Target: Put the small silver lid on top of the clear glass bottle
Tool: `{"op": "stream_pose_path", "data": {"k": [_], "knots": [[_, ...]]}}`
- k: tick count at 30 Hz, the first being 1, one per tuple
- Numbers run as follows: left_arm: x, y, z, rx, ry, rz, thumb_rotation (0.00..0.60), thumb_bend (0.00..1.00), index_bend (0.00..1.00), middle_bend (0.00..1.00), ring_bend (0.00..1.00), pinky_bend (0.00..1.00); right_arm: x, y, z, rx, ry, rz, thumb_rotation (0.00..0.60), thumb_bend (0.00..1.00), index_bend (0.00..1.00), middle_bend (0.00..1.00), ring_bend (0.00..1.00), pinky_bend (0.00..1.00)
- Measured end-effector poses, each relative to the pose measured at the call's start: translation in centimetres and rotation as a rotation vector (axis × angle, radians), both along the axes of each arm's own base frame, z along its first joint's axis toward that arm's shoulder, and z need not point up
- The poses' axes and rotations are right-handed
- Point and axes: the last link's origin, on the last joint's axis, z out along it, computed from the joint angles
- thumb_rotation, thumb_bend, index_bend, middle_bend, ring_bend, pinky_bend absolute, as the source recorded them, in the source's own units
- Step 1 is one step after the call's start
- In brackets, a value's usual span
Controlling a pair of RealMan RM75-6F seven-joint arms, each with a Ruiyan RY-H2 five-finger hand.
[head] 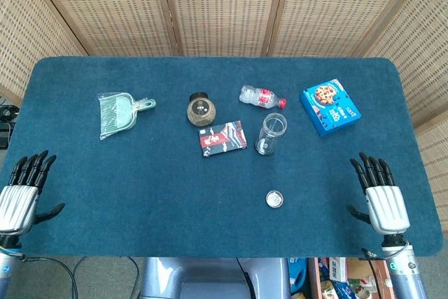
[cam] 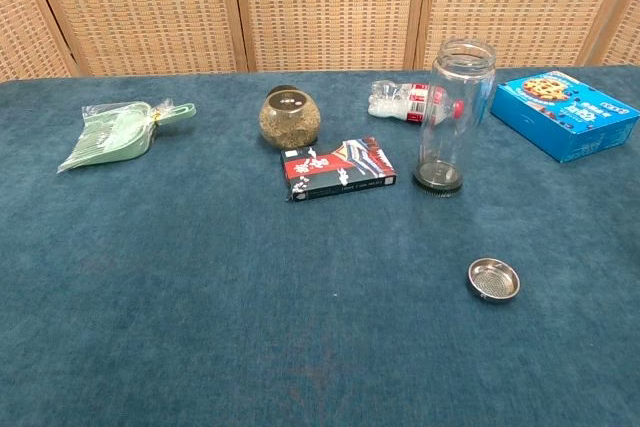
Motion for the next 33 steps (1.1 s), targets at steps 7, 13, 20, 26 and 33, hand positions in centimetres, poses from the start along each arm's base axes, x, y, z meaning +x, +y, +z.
{"op": "stream_pose_path", "data": {"k": [7, 13, 20, 26, 33], "knots": [[0.05, -0.13, 0.06, 0.002, -0.003, -0.002, 0.600, 0.19, 0.00, 0.00, 0.00, 0.00, 0.01, 0.09, -0.06, 0.006, 0.002, 0.002, 0.600, 0.13, 0.05, 0.00, 0.00, 0.01], [0.07, -0.08, 0.13, 0.003, -0.006, -0.004, 0.600, 0.19, 0.00, 0.00, 0.00, 0.00, 0.08, 0.07, -0.11, 0.007, -0.001, 0.003, 0.600, 0.13, 0.05, 0.00, 0.00, 0.01], [-0.10, -0.06, 0.31, 0.008, -0.009, 0.001, 0.600, 0.19, 0.00, 0.00, 0.00, 0.00, 0.15, 0.08, -0.17, 0.009, -0.002, 0.007, 0.600, 0.13, 0.05, 0.00, 0.00, 0.01], [-0.03, -0.06, 0.20, 0.005, -0.003, -0.002, 0.600, 0.19, 0.00, 0.00, 0.00, 0.00, 0.19, 0.10, -0.09, 0.011, -0.007, 0.009, 0.600, 0.13, 0.05, 0.00, 0.00, 0.01], [0.06, -0.09, 0.12, 0.004, 0.000, 0.000, 0.600, 0.19, 0.00, 0.00, 0.00, 0.00, 0.44, 0.27, 0.00, 0.007, -0.013, 0.026, 0.600, 0.13, 0.05, 0.00, 0.00, 0.01]]}}
